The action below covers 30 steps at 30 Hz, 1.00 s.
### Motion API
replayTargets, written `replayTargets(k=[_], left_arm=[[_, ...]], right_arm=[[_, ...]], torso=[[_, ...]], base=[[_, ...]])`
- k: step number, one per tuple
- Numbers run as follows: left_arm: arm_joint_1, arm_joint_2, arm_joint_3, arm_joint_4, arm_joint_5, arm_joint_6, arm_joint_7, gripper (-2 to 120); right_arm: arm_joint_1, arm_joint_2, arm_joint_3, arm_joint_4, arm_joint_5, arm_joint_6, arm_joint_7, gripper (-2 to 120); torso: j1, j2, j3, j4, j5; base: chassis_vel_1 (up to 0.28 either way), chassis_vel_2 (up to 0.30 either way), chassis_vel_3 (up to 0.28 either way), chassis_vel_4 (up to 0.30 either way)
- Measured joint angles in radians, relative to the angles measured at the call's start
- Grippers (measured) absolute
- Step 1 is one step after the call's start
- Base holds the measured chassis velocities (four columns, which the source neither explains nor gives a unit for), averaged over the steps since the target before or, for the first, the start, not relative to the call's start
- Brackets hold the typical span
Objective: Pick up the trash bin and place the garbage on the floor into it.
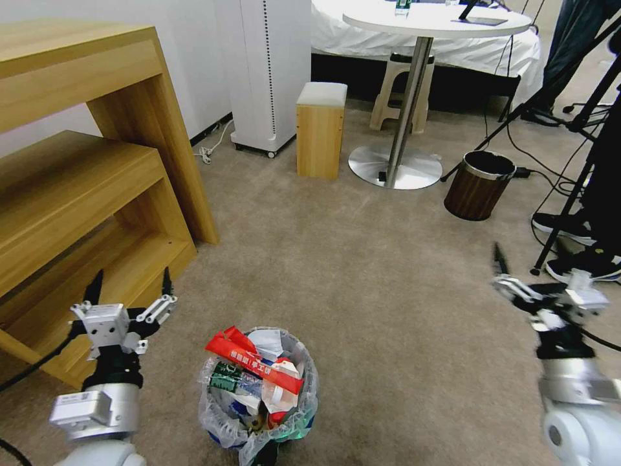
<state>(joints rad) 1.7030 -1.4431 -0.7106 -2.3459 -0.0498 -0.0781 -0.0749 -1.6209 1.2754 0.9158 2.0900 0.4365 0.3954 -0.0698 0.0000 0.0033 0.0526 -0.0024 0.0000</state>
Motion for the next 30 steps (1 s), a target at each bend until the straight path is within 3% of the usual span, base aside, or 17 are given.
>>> replayTargets(k=[30], left_arm=[[-0.011, 0.002, -0.005, 0.008, -0.015, -0.006, -0.001, 100]], right_arm=[[-0.008, 0.013, -0.009, -0.022, -0.012, 0.032, 0.019, 100]], torso=[[0.0, 0.0, 0.0, 0.0002, -0.0001]], base=[[0.0, 0.0, 0.0, 0.0]])
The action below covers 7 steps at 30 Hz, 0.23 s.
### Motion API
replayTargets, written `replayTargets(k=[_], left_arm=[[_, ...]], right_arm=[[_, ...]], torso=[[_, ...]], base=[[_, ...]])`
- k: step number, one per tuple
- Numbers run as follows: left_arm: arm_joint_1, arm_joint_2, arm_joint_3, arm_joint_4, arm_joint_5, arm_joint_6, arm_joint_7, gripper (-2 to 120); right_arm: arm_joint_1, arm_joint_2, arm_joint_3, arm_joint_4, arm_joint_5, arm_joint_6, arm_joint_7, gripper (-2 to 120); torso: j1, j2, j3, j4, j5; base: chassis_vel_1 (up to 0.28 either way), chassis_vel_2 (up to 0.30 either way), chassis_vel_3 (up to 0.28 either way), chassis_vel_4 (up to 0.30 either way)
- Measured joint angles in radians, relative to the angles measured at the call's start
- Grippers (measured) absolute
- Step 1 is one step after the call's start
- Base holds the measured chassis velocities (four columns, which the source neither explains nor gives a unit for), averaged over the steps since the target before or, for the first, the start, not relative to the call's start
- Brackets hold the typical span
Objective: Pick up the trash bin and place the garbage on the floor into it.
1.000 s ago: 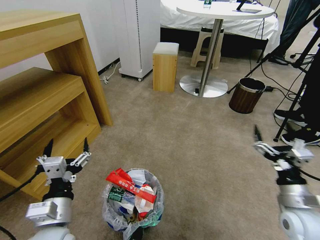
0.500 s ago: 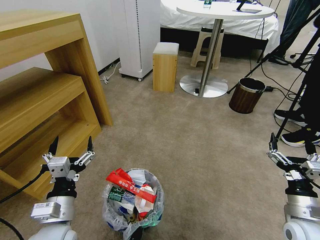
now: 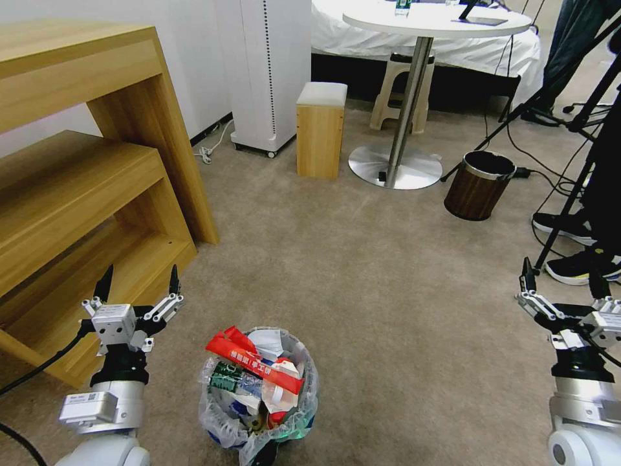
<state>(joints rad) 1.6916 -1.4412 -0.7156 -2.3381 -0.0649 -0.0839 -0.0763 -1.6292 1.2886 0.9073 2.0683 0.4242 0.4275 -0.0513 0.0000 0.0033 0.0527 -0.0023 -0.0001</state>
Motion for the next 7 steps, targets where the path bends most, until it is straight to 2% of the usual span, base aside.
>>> replayTargets(k=[7], left_arm=[[0.0, 0.0, 0.0, 0.0, 0.0, 0.001, -0.001, 100]], right_arm=[[0.0, 0.0, -0.001, 0.0, 0.0, 0.0, -0.001, 100]], torso=[[0.0, 0.0, 0.0, 0.0, 0.0]], base=[[0.0, 0.0, 0.0, 0.0]])
